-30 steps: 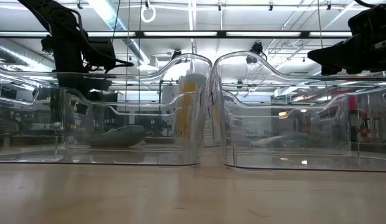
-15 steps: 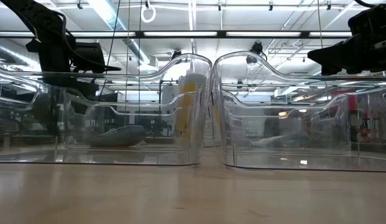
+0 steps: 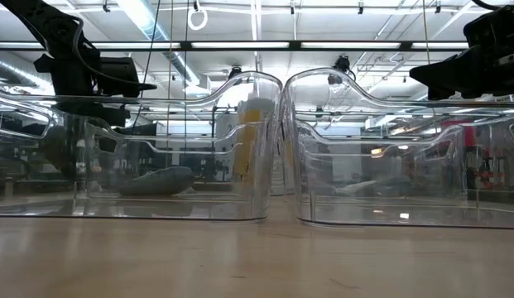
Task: Pick & Place Travel size toiletries
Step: Put the left blue shaver into the bottom left transparent bin
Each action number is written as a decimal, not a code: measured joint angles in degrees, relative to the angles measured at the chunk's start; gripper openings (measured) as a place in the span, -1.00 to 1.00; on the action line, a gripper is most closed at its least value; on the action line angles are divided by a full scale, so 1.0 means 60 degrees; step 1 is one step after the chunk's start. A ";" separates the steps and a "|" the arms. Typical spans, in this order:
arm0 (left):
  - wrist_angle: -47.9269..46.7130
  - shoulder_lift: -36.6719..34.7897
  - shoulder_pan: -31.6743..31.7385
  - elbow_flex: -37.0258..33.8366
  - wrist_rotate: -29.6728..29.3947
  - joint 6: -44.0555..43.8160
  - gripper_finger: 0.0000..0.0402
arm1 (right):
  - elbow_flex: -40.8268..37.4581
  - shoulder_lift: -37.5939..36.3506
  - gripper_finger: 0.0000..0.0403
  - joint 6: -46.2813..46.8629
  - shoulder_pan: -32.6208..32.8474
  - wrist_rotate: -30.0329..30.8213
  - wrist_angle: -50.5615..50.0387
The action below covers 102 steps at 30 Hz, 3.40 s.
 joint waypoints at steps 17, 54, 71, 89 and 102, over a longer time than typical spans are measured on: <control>-0.0050 0.0007 0.0000 -0.0074 0.0141 0.0438 0.12 | 0.0000 0.0000 -0.94 0.0000 0.0000 -0.0001 -0.0004; 0.0313 0.0342 0.0379 -0.0074 0.0280 0.0112 0.00 | -0.0003 0.0000 -0.94 0.0000 0.0000 0.0000 0.0000; 0.0007 0.0339 0.0379 -0.0067 0.0286 0.0292 -0.28 | -0.0003 0.0000 -0.94 0.0000 0.0000 -0.0003 0.0000; -0.0021 0.0342 0.0379 -0.0082 0.0077 0.0451 -0.69 | -0.0001 0.0000 -0.94 0.0000 -0.0002 0.0000 0.0000; -0.0003 0.0331 0.0375 -0.0074 -0.0228 0.0483 -0.76 | -0.0001 0.0000 -0.94 0.0000 -0.0004 -0.0002 -0.0002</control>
